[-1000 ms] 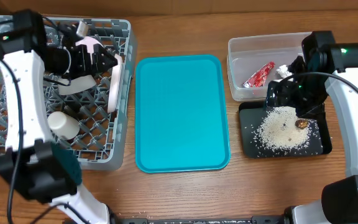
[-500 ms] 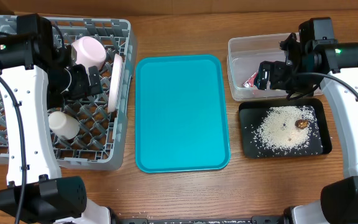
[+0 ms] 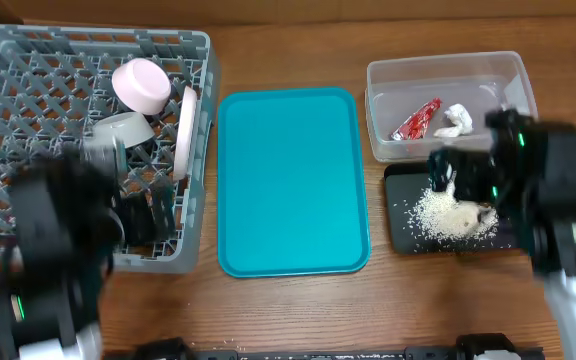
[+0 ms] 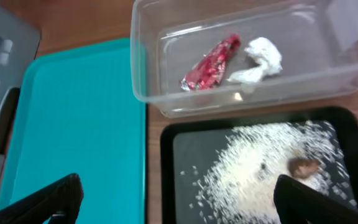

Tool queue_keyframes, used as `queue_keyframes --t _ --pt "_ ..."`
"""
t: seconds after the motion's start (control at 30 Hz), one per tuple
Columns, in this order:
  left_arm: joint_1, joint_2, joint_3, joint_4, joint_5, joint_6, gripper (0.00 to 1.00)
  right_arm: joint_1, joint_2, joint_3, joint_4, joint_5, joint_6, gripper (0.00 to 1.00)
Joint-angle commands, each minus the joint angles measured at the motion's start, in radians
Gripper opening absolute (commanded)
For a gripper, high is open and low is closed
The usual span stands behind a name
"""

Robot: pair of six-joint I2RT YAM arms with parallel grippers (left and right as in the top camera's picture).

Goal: Sort waste into correct bins and load items into the dishwasher

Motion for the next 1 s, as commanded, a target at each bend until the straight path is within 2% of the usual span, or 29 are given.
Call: queue_keyframes --t 0.0,0.07,0.23,0.37,0.83,0.97 --pt "-0.007 -0.232 -0.179 0.052 0.046 0.063 1.0 -0.002 -0.201 -0.114 0.017 0.076 0.009 1.0" --pt "-0.007 -0.341 -0.23 0.052 0.046 0.051 1.0 -0.002 -0.279 -0.131 -0.007 0.076 0.009 1.0" --pt "-0.007 -0.438 -0.245 -0.014 0.045 0.05 1.0 -0.002 -0.343 -0.13 -0.04 0.076 0.009 1.0" --pt "-0.007 -0.443 -0.245 -0.09 0.045 0.051 1.0 -0.002 -0.336 -0.131 -0.057 0.076 0.009 1.0" --pt "-0.007 -0.443 -0.245 -0.088 0.045 0.051 1.0 -0.002 -0.307 -0.131 -0.06 0.076 0.009 1.0" --pt "-0.007 -0.443 -0.245 -0.088 0.045 0.051 1.0 -0.002 -0.314 -0.132 -0.066 0.146 -0.021 1.0"
